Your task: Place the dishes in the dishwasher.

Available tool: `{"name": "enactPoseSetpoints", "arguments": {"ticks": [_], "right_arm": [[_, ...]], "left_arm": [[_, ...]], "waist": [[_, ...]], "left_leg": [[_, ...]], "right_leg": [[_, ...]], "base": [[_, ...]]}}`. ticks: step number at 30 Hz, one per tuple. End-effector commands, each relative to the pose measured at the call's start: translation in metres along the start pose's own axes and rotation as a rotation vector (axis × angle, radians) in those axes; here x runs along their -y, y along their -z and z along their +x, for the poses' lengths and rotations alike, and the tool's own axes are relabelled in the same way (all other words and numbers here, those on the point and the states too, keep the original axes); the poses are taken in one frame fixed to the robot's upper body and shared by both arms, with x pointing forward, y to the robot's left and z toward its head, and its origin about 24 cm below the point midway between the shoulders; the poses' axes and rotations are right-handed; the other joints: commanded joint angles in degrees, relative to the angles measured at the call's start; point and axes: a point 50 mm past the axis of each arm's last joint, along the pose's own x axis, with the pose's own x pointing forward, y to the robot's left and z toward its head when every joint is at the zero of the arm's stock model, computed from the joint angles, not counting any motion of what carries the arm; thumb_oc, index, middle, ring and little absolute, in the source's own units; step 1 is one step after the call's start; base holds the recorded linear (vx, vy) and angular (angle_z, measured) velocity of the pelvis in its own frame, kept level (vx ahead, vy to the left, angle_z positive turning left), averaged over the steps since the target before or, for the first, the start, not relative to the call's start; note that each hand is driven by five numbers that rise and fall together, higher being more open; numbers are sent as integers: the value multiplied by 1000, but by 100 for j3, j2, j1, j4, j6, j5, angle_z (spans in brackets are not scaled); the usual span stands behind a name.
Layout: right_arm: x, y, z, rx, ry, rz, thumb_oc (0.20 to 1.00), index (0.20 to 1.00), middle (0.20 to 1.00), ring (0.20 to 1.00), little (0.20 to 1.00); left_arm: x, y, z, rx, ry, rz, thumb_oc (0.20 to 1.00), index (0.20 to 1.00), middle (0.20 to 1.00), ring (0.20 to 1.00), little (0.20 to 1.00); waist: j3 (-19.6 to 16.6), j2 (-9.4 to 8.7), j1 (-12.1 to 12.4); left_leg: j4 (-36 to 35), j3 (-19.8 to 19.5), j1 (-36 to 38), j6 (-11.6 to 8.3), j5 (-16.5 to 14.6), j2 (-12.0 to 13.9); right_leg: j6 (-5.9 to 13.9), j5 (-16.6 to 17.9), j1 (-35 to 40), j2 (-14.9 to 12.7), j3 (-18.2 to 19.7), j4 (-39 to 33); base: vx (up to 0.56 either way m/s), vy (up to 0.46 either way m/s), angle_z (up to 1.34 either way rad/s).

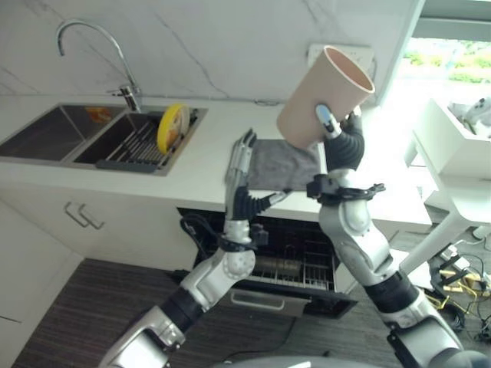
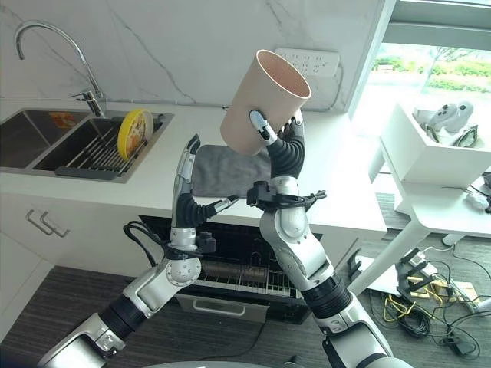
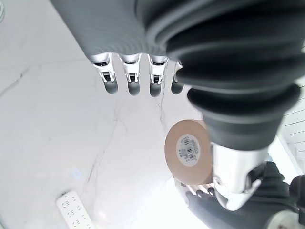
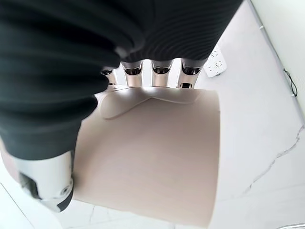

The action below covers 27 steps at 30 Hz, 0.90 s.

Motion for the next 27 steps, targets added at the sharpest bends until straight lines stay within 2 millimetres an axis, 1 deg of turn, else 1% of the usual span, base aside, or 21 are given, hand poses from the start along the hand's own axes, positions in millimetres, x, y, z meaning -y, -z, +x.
{"name": "enactPoseSetpoints", "arguments": {"ticks": [1, 2, 3, 5, 6, 7, 8, 10, 11, 12, 17, 23, 24, 25, 27], "right_arm": [[-1, -33, 9, 187, -17, 92, 200, 200, 200, 200, 200], [2, -34, 9, 187, -21, 88, 200, 200, 200, 200, 200], [6, -34, 7, 187, -26, 77, 200, 200, 200, 200, 200], [11, -35, 5, 183, -26, 70, 200, 200, 200, 200, 200], [16, -35, 3, 176, -24, 71, 200, 200, 200, 200, 200], [27, -35, 0, 175, -24, 62, 200, 200, 200, 200, 200], [32, -34, -1, 171, -30, 51, 200, 200, 200, 200, 200], [36, -33, -1, 158, -40, 51, 200, 200, 200, 200, 200], [40, -32, 1, 152, -48, 48, 200, 200, 200, 200, 200], [42, -31, 4, 147, -59, 44, 200, 200, 200, 200, 200], [44, -28, 7, 111, -91, 32, 200, 200, 200, 200, 200], [48, -22, 8, 68, -127, -8, 200, 200, 200, 200, 200], [49, -21, 7, 61, -136, -15, 200, 200, 200, 200, 200], [48, -18, 7, 41, -163, -37, 200, 200, 200, 200, 200], [48, -14, 5, 12, -186, -57, 200, 200, 200, 200, 200]], "left_arm": [[-1, -3, 12, 73, 111, -13, 1000, 1000, 1000, 1000, 1000], [1, -2, 10, 57, 166, -21, 1000, 1000, 1000, 1000, 1000], [4, 3, 6, 24, 296, -22, 1000, 1000, 1000, 1000, 1000], [6, 7, 1, 0, 379, -24, 1000, 1000, 1000, 1000, 1000], [7, 13, -4, -55, 475, -37, 1000, 1000, 1000, 1000, 1000], [13, 28, -25, -229, 736, -101, 1000, 1000, 1000, 1000, 1000], [16, 30, -39, -281, 879, -136, 1000, 1000, 1000, 1000, 1000], [18, 34, -51, -316, 994, -133, 1000, 1000, 1000, 1000, 1000], [17, 40, -65, -386, 1111, -145, 1000, 1000, 1000, 1000, 1000], [16, 47, -73, -410, 1181, -92, 1000, 1000, 1000, 1000, 1000], [17, 57, -81, -374, 1289, 25, 1000, 1000, 1000, 1000, 1000], [19, 64, -82, -287, 1377, 186, 1000, 1000, 1000, 1000, 1000], [18, 67, -84, -296, 1382, 209, 1000, 1000, 1000, 1000, 1000], [15, 75, -88, -329, 1371, 247, 1000, 1000, 1000, 1000, 1000], [13, 82, -91, -358, 1347, 294, 1000, 1000, 1000, 1000, 1000]], "waist": [[-62, -119, -14], [-60, -117, -25], [-56, -102, -66], [-54, -91, -97], [-48, -76, -132], [-23, -25, -208], [-3, 6, -242], [6, 46, -288], [20, 90, -347], [33, 125, -405], [51, 130, -506], [74, 139, -601], [75, 137, -610], [85, 129, -625], [97, 125, -639]], "left_leg": [[154, -128, -112, 125, -329, 142], [171, -118, -125, 125, -334, 141], [202, -82, -138, 134, -349, 131], [233, -47, -146, 139, -363, 122], [266, -14, -156, 150, -379, 109], [367, 77, -195, 188, -417, 81], [430, 124, -221, 204, -449, 73], [461, 183, -231, 229, -463, 67], [520, 245, -252, 254, -484, 59], [543, 291, -258, 290, -505, 38], [585, 359, -282, 342, -541, 12], [638, 448, -310, 385, -587, -19], [646, 457, -317, 387, -592, -21], [657, 477, -339, 390, -603, -22], [669, 491, -357, 387, -607, -20]], "right_leg": [[316, -826, 176, -355, 299, 377], [318, -822, 169, -353, 304, 371], [323, -817, 144, -348, 323, 377], [332, -812, 117, -349, 343, 389], [340, -808, 96, -354, 358, 399], [362, -795, 36, -375, 384, 434], [381, -792, -8, -392, 400, 467], [400, -780, -48, -407, 410, 497], [423, -775, -106, -435, 427, 548], [439, -763, -159, -454, 452, 586], [474, -736, -254, -496, 509, 640], [533, -711, -358, -565, 547, 709], [544, -703, -373, -577, 548, 716], [562, -692, -415, -603, 556, 722], [572, -684, -441, -618, 562, 728]], "base": [[0, 0, 0], [0, 0, 0], [0, 0, 0], [-10, 10, -3], [-67, 44, -6], [-97, 59, -6], [-103, 59, -7], [-59, 44, -26], [-65, 64, -24], [-57, 57, -7], [-22, 11, -12], [-3, 2, -3], [0, 0, 0], [0, 0, 0], [0, 0, 0]]}}
